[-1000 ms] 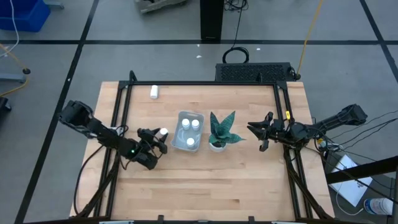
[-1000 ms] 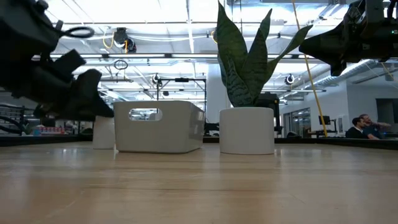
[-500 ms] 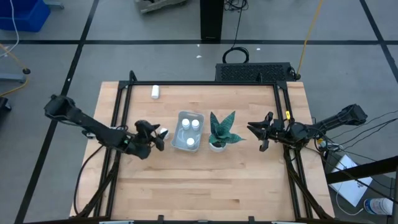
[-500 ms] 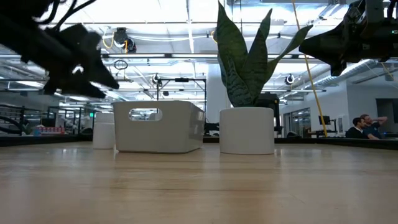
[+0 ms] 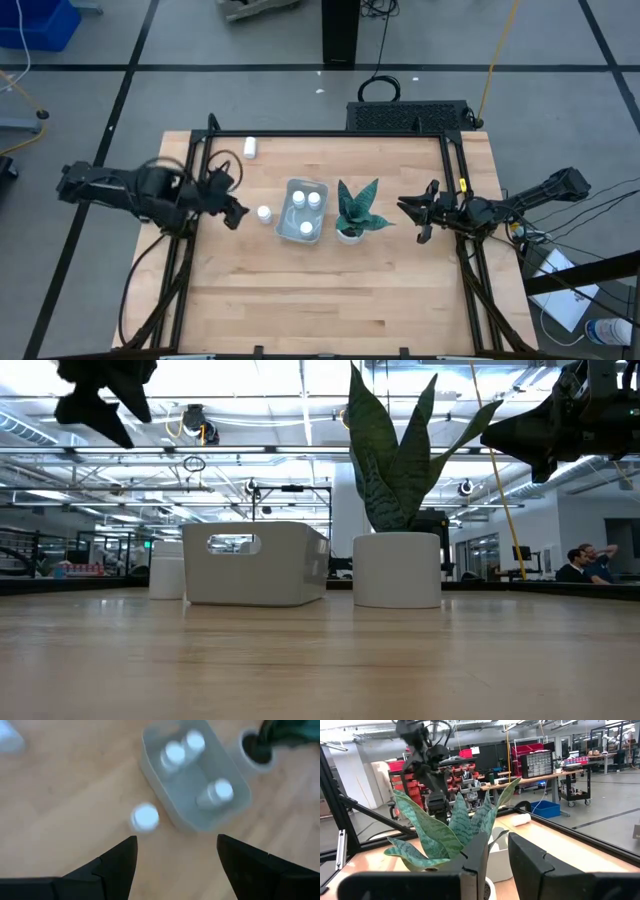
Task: Pick and place pill bottles into a basket
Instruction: Put the white pill bottle into the gray bin
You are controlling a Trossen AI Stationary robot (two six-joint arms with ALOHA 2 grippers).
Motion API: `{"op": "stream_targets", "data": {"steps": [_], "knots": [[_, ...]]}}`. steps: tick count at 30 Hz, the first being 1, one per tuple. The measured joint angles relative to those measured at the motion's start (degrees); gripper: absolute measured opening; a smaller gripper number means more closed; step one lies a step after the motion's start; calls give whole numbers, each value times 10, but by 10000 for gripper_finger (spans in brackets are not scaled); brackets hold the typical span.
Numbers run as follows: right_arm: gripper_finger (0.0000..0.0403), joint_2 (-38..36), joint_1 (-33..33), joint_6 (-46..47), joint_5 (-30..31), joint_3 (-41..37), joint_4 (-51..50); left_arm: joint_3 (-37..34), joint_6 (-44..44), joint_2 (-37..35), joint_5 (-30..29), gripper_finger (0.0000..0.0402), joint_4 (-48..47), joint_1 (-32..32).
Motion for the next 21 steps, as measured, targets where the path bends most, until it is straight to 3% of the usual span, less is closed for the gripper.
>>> {"op": "stream_targets", "data": {"steps": [3,8,14,21], "knots": [[71,0,0,0,0,0,0,55,20,25,90,280,-63,54],[71,0,0,0,0,0,2,124,97,102,165,280,-141,133],[71,0,0,0,0,0,2,168,201,211,177,280,-158,187],[71,0,0,0,0,0,2,163,257,286,176,280,-126,213]]}}
